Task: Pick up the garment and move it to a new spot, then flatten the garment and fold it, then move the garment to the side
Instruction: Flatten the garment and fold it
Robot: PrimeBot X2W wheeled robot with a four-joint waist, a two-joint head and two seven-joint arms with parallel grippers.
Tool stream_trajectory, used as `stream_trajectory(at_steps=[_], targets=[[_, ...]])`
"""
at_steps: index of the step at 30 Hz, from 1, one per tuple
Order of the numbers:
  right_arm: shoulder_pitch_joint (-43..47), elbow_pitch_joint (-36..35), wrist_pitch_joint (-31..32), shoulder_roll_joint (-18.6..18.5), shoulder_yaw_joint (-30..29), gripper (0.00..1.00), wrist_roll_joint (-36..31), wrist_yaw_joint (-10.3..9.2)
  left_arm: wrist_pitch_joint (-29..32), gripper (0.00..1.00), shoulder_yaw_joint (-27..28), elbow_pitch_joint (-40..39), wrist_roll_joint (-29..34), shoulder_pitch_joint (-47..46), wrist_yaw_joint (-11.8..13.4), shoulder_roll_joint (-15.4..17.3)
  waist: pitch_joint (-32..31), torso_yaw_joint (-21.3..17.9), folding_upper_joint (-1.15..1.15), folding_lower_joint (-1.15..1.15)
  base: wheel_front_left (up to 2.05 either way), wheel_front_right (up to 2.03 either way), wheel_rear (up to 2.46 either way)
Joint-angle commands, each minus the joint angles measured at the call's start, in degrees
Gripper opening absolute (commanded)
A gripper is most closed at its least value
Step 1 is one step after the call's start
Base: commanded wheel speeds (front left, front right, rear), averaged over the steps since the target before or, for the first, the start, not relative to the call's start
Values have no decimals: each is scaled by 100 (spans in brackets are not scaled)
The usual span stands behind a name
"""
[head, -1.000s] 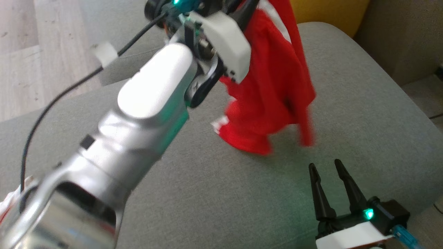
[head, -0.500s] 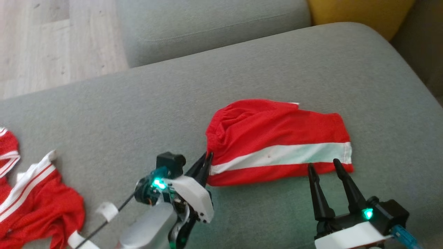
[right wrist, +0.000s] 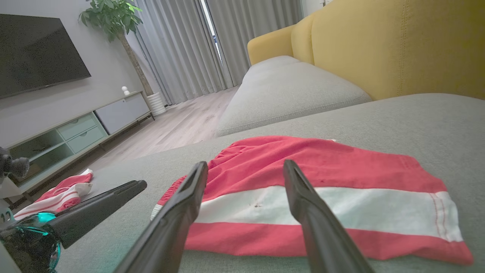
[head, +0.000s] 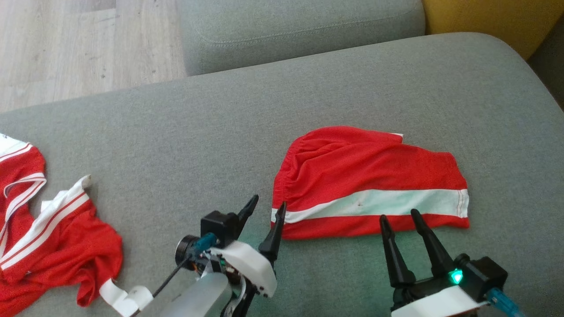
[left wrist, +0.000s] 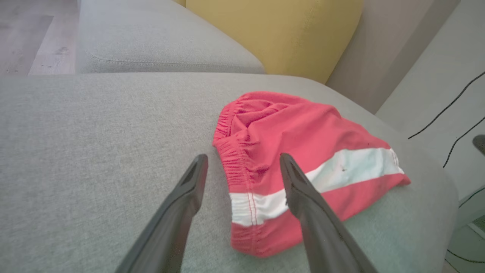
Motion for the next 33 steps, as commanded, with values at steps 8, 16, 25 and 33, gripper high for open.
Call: stream_trajectory(at_steps=[8, 16, 25, 33], targets=[[-281, -266, -61, -47, 264, 100, -208, -4, 408, 100, -18, 392, -106, -195, -214, 80, 34, -129, 0, 0, 0, 0, 0], [-308, -311, -61, -133, 295, 100, -269, -4, 646, 100, 137, 892, -499, -434, -551, -26, 133, -369, 0, 0, 0, 0, 0], [-273, -268, -61, -158, 279, 100, -295, -4, 629, 32, 36, 1025, -633, -554, -808, -69, 125, -473, 0, 0, 0, 0, 0], [-198, -158, -61, -152, 256, 100, -335, -4, 251, 0, -37, 858, -645, -505, -875, 50, 34, -425, 0, 0, 0, 0, 0]])
